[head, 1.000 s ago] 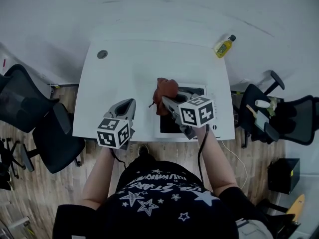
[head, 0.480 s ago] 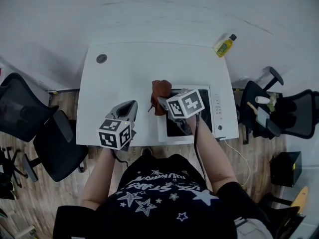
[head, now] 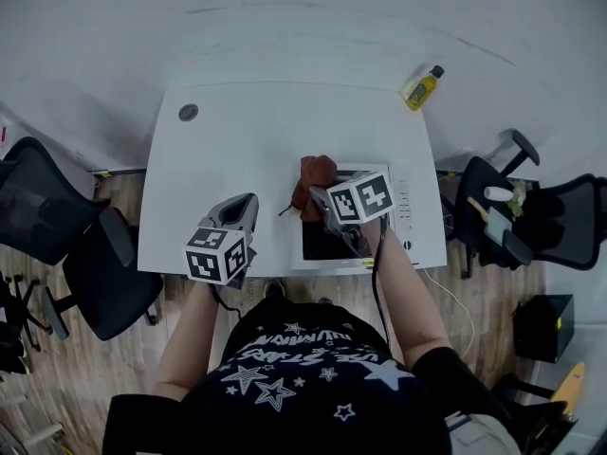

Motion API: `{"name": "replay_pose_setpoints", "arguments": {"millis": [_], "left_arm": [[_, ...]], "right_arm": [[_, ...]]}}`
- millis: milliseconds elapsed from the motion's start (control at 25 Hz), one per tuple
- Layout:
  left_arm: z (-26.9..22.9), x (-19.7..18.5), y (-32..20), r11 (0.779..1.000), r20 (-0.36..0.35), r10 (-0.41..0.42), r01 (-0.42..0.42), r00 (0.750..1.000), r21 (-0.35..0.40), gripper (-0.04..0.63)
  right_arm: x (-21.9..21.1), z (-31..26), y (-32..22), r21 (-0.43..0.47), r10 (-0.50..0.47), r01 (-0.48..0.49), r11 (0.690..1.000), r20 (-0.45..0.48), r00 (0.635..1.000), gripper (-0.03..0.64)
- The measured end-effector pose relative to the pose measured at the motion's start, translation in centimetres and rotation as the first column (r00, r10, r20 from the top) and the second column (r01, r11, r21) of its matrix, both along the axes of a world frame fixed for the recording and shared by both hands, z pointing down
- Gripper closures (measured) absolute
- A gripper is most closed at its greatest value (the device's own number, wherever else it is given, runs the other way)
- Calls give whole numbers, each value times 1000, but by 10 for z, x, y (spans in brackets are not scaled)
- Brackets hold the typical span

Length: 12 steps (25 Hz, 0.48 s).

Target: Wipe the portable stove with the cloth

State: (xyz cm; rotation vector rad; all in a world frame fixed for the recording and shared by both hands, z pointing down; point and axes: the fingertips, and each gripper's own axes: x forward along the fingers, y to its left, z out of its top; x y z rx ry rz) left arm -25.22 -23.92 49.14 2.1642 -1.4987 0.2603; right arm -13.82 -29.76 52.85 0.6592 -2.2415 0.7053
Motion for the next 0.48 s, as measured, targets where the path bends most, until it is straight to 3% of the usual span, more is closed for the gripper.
{"name": "replay_pose_setpoints", "arguments": {"millis": [480], "left_arm": [[-5, 38, -12, 1000, 28, 22, -21, 999, -5, 589]], "right_arm": [[58, -2, -15, -28, 76, -75, 997, 51, 996, 545]]}}
